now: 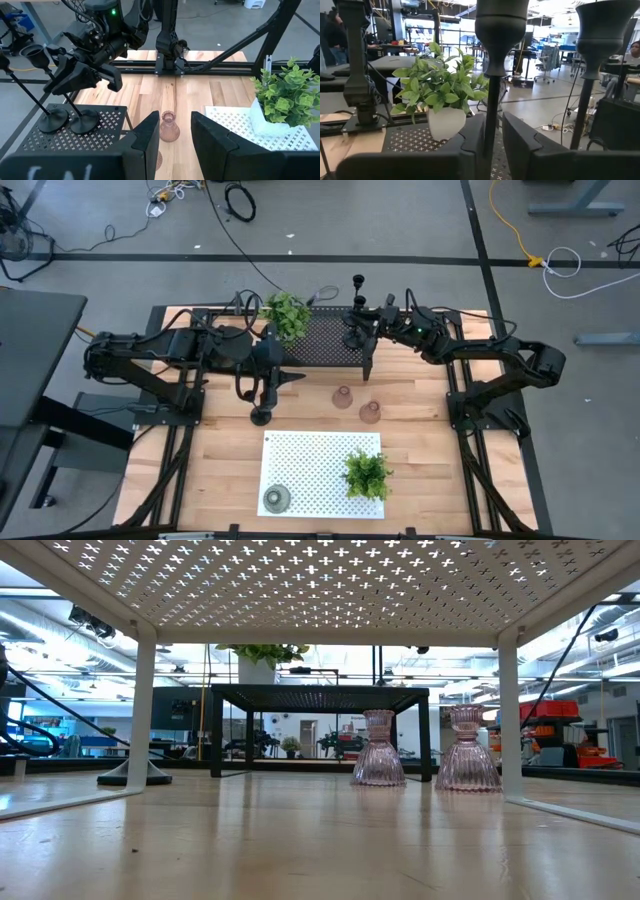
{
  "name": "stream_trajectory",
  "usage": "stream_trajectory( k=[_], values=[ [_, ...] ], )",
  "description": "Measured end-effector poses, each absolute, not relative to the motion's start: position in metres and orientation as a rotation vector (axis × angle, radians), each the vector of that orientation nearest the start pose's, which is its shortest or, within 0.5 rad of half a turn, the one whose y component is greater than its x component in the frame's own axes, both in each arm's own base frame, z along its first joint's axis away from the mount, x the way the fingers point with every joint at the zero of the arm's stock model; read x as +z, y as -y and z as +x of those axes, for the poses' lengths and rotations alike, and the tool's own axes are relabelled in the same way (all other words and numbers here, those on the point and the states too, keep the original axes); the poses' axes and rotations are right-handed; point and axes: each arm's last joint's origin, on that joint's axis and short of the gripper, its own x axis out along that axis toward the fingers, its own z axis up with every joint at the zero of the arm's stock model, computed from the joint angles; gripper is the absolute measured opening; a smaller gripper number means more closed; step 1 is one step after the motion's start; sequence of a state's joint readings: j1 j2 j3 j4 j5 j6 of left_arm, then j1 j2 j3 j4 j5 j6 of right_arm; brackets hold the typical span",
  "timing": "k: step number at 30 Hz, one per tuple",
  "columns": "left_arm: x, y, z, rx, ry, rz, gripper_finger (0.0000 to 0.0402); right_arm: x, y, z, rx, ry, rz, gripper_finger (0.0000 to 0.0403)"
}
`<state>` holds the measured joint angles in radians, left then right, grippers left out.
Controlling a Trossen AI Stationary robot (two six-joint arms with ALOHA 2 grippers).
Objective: Pick & Place candle stick holders
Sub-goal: Put the big black candle holder on the black shelf aligned with the other big black candle holder
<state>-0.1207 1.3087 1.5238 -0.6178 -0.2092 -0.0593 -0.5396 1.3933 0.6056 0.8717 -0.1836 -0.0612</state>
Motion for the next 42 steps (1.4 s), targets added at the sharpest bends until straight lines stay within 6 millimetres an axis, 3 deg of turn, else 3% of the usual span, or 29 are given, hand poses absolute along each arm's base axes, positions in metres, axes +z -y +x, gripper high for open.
stream_trajectory(
  k=[17,31,42],
  values=[
    [0.431,0.026,0.265,0.100,-0.404,0.008,0.0115,0.247,0.138,0.240,-0.367,0.027,-0.083,0.0190],
    [0.421,0.025,0.260,0.162,-0.507,-0.044,0.0115,0.276,0.118,0.208,-0.329,-0.016,-0.114,0.0214],
    [0.383,0.053,0.235,0.260,-0.722,-0.124,0.0115,0.283,0.102,0.182,-0.331,-0.134,-0.107,0.0215]
  ],
)
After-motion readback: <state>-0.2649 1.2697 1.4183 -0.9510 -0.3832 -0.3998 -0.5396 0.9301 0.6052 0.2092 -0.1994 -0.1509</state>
